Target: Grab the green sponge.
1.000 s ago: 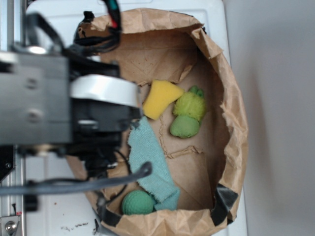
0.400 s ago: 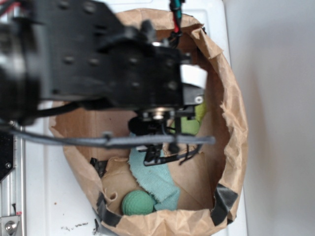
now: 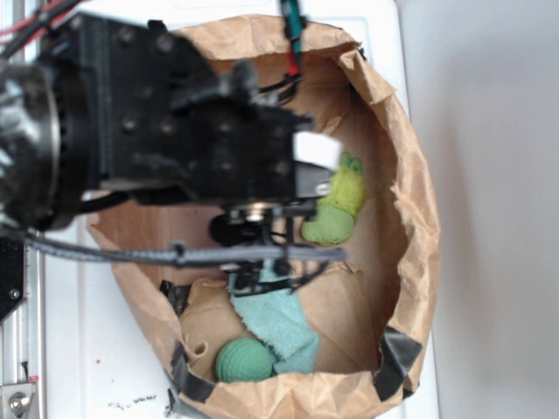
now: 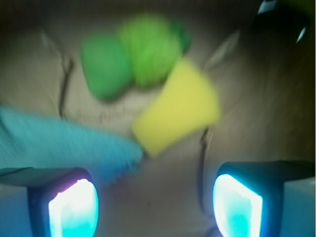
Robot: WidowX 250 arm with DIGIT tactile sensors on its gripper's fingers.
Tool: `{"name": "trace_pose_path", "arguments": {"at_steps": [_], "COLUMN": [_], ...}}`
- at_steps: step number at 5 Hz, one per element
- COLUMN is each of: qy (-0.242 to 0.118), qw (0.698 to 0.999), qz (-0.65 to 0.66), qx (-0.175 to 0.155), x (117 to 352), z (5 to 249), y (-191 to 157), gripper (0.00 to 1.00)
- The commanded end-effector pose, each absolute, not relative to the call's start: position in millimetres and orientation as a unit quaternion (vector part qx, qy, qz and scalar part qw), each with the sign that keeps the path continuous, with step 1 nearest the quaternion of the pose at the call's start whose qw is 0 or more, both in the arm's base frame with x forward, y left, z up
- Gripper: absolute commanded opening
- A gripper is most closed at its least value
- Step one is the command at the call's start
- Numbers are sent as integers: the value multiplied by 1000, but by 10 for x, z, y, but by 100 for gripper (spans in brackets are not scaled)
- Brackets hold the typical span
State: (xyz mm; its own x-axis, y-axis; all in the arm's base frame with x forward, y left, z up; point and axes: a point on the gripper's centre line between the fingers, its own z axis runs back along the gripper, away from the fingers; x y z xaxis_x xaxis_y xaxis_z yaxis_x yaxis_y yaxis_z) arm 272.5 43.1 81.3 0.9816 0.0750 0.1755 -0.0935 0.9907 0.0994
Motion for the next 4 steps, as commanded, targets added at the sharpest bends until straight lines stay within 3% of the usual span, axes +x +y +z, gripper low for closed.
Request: {"name": "trace_pose_path", "arguments": {"at_steps": [1, 4], "qy": [-92, -51], "qw": [992, 994], "qz": [20, 30], "qx": [88, 91], "x": [2949, 3228], "z": [751, 613], "y": [431, 499], "gripper": [100, 100]}}
